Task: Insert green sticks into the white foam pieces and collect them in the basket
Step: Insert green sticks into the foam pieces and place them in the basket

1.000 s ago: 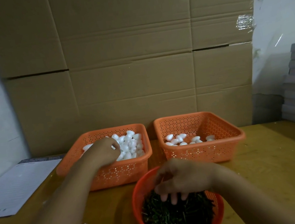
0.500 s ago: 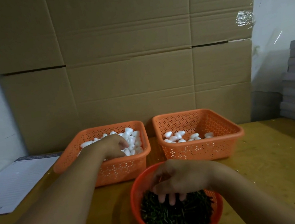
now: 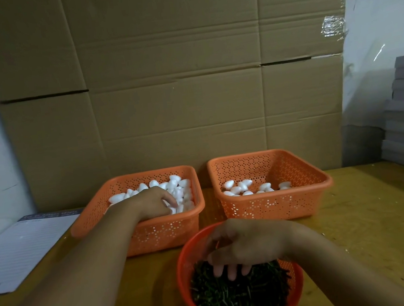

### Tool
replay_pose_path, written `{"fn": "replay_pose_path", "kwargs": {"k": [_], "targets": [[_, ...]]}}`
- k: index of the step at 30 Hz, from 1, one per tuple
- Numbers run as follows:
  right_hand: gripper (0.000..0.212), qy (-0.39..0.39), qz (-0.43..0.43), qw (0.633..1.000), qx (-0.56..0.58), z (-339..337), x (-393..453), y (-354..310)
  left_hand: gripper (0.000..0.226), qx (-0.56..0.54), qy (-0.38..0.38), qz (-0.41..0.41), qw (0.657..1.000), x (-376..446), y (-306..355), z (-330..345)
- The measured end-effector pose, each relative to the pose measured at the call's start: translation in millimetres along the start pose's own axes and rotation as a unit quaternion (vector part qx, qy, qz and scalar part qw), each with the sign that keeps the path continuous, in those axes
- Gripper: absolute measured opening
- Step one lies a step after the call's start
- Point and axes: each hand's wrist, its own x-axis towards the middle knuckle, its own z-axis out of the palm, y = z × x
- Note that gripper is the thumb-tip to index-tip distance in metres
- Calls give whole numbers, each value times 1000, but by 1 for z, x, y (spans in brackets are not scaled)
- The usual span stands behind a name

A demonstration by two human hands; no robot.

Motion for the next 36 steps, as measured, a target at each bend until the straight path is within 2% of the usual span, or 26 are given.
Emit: {"fn": "replay_pose_path", "kwargs": {"k": [6, 13, 16, 21, 26, 30, 36], "targets": [[13, 4, -5, 1000, -1, 1, 1, 1, 13, -38, 55, 4, 998, 0, -3, 3], [15, 7, -9, 1000, -5, 1, 3, 3, 26, -190, 144, 19, 971, -5, -8, -4], [26, 12, -9, 999, -44, -1, 4, 4, 26, -322, 207, 38, 923, -15, -4, -4], [34, 72, -8, 975, -211, 0, 6, 8, 30, -474, 245, 98, 840, -43, 8, 3], [41, 74, -1, 966, -247, 2, 7, 12, 43, -587, 208, 147, 769, -69, 20, 10], [34, 81, -9, 962, -260, 3, 9, 14, 40, -669, 130, 165, 713, -81, 28, 13], [28, 89, -26, 960, -266, 7, 10, 13, 37, -758, 93, 167, 623, -86, 29, 7]]}}
